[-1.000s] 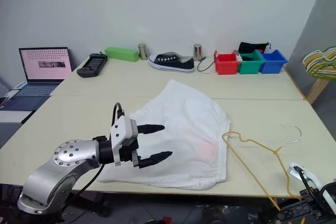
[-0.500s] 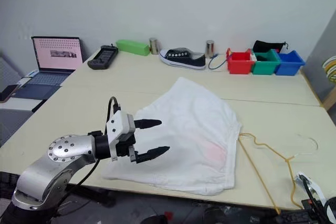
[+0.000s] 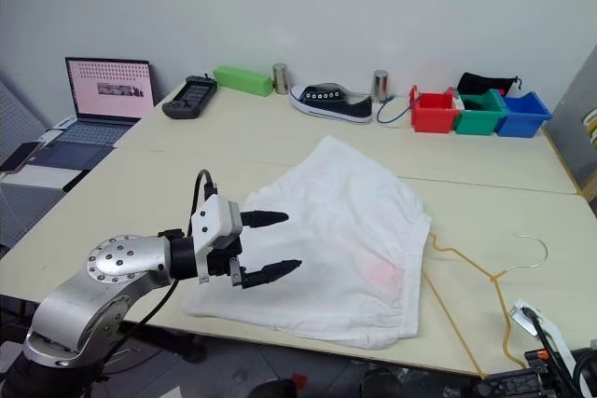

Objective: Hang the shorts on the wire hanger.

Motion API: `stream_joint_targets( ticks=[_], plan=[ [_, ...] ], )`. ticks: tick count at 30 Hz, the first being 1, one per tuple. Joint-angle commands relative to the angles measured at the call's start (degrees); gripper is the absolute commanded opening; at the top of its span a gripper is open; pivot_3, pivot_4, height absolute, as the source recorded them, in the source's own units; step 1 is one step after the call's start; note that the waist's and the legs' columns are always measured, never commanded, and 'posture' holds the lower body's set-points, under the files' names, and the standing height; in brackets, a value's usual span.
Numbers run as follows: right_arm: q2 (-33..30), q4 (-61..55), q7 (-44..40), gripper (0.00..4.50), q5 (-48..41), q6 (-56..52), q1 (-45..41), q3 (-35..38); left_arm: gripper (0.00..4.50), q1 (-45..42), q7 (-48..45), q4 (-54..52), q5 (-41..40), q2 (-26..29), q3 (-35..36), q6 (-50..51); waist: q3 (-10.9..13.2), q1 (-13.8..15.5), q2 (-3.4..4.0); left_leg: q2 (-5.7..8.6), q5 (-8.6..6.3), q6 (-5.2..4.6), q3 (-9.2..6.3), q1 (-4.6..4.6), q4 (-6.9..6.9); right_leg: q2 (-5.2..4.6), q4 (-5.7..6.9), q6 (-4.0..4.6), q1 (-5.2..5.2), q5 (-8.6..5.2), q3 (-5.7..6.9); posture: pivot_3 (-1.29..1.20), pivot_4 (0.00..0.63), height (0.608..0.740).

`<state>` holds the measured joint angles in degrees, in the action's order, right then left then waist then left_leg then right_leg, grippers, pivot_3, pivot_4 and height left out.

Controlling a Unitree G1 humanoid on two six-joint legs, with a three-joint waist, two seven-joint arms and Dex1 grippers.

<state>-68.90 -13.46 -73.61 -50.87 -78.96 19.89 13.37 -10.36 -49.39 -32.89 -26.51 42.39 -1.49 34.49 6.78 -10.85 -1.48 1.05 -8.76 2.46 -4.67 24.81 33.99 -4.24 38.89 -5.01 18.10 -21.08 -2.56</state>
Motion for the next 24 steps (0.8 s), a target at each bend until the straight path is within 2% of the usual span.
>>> stream_joint_targets(
  ticks=[1,5,11,14,17,20,24],
  plan=[
    [0.93,-0.76,0.54,0.0,-2.59,-1.51,-3.59,-1.06,4.46,0.2,0.43,-1.43,0.25,0.55,0.84,-1.11,0.01,-0.04,0.0,0.0,0.0,0.0,0.0,0.0,0.01,0.0,0.0,-0.02,0.01,0.01,-0.01,-0.26,0.083,0.74],
    [5.0,0.51,3.47,0.0,-3.74,-5.24,-10.67,-5.38,4.46,-0.36,0.55,-1.14,0.57,0.44,0.53,-1.41,0.03,0.0,-0.02,-0.1,0.0,-0.01,0.0,0.0,0.01,0.11,0.0,0.1,0.01,0.12,0.0,-0.25,0.08,0.74],
    [16.62,9.48,10.52,0.0,-2.77,-13.2,-26.63,-11.37,4.46,-1.5,0.6,-0.9,0.67,0.35,0.3,-1.36,0.11,-0.25,-0.01,-0.16,0.01,-0.01,0.02,-0.01,0.01,0.18,0.01,0.17,0.01,0.15,-0.01,-0.24,0.075,0.74],
    [17.48,10.23,11.5,0.0,-1.48,-12.41,-29.17,-14.09,4.46,-1.68,0.49,-0.75,0.89,0.67,0.48,-1.48,0.12,-0.1,0.07,-0.19,0.01,-0.01,0.02,-0.01,0.04,0.21,0.04,0.18,0.01,0.18,-0.01,-0.23,0.072,0.74],
    [15.0,8.77,10.22,0.0,-1.06,-9.74,-29.5,-16.5,4.46,-1.59,0.36,-0.4,1.22,1.12,0.88,-1.69,0.13,0.26,0.07,-0.2,0.01,-0.01,0.0,0.01,0.03,0.21,0.05,0.19,0.03,0.18,0.01,-0.23,0.071,0.74],
    [8.71,6.46,6.52,0.0,2.96,-1.15,-27.42,-19.38,4.46,-0.97,0.15,-0.05,1.76,1.48,1.09,-2.24,0.19,0.45,0.17,-0.19,0.0,-0.01,0.02,0.03,0.03,0.18,0.04,0.18,0.04,0.18,0.0,-0.24,0.073,0.74],
    [1.74,8.53,1.37,0.0,5.16,4.38,-26.09,-19.95,4.46,-0.99,0.54,-0.05,1.9,1.19,0.56,-2.48,0.23,0.65,0.23,-0.21,0.0,0.01,0.07,0.03,0.03,0.18,0.03,0.17,0.08,0.17,0.0,-0.24,0.073,0.74]
  ],
)
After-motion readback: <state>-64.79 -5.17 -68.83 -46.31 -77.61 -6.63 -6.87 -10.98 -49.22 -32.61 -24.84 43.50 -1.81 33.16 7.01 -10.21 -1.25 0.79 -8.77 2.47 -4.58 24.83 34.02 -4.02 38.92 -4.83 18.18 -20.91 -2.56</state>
